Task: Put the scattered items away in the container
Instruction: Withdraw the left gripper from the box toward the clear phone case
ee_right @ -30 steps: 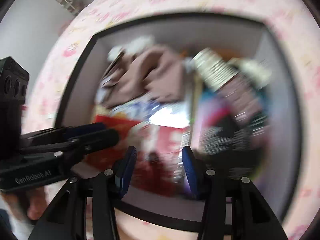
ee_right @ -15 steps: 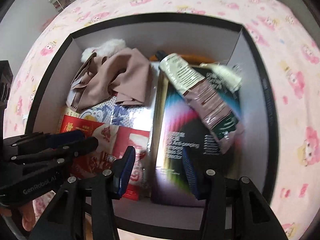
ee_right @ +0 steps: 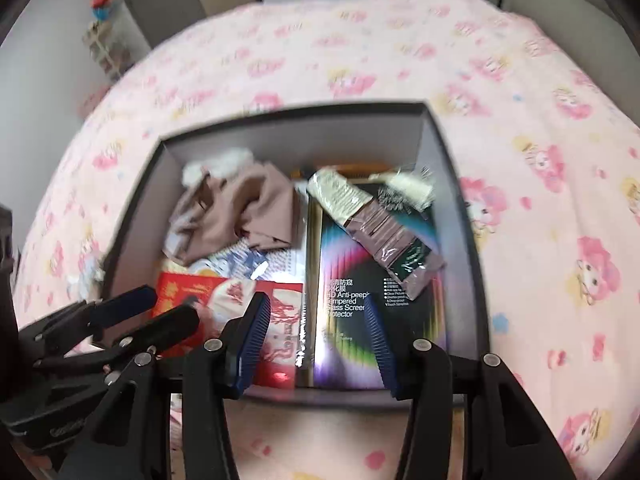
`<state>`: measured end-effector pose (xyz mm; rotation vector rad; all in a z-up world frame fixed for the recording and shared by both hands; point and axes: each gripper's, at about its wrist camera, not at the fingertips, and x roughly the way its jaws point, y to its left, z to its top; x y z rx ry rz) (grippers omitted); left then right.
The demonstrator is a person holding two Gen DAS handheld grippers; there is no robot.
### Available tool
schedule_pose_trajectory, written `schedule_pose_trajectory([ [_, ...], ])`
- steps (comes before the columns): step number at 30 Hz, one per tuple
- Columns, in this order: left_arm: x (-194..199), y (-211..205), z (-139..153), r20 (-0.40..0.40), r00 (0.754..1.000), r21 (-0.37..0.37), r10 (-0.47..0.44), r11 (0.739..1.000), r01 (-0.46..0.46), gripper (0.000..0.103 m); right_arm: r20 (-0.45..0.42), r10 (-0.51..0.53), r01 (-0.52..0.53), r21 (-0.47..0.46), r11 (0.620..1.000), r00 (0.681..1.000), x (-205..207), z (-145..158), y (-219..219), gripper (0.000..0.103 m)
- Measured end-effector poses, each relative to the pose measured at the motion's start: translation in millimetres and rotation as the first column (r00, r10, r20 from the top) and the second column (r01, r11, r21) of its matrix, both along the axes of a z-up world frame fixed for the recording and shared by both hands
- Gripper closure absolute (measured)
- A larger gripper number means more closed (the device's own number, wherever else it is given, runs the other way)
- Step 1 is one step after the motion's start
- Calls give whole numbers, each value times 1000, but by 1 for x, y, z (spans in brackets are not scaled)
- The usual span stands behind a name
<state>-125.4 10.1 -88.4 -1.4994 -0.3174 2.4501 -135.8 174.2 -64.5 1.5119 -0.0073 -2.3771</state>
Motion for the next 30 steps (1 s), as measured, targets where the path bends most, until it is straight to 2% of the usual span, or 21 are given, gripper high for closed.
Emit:
schedule_pose_trajectory([
  [2, 15, 1, 16, -40, 999, -24, -12, 1000, 11, 44, -54, -22, 20, -25, 999, 998, -3, 14, 2, 58],
  [4, 28, 1, 32, -76, 997, -43, -34, 999, 30, 44, -120, -47, 46, -12, 999, 992, 8, 22, -12, 58],
  [9, 57, -8, 61, -136, 989, -55, -66, 997, 59, 44, -130, -44, 33, -80, 996, 991, 34, 40, -16, 58],
  [12, 67, -9, 65, -159, 984, -54, -76, 996, 68, 44, -144, -49, 34, -100, 994, 988, 52, 49, -14, 58],
  [16, 80, -18, 75, -174, 981, -2, -91, 996, 93, 43, -147, -57, 36, -142, 989, 987, 71, 55, -22, 58],
  [18, 88, -24, 81, -193, 976, 1, -96, 995, 98, 43, -155, -54, 30, -151, 988, 986, 81, 62, -22, 58],
  [23, 96, -40, 83, -186, 979, 12, -79, 996, 83, 43, -182, -36, 14, -120, 993, 983, 96, 73, -37, 58],
  [30, 108, -72, 79, -182, 983, 3, -23, 1000, 24, 43, -180, 20, -36, -86, 996, 983, 104, 70, -80, 58],
])
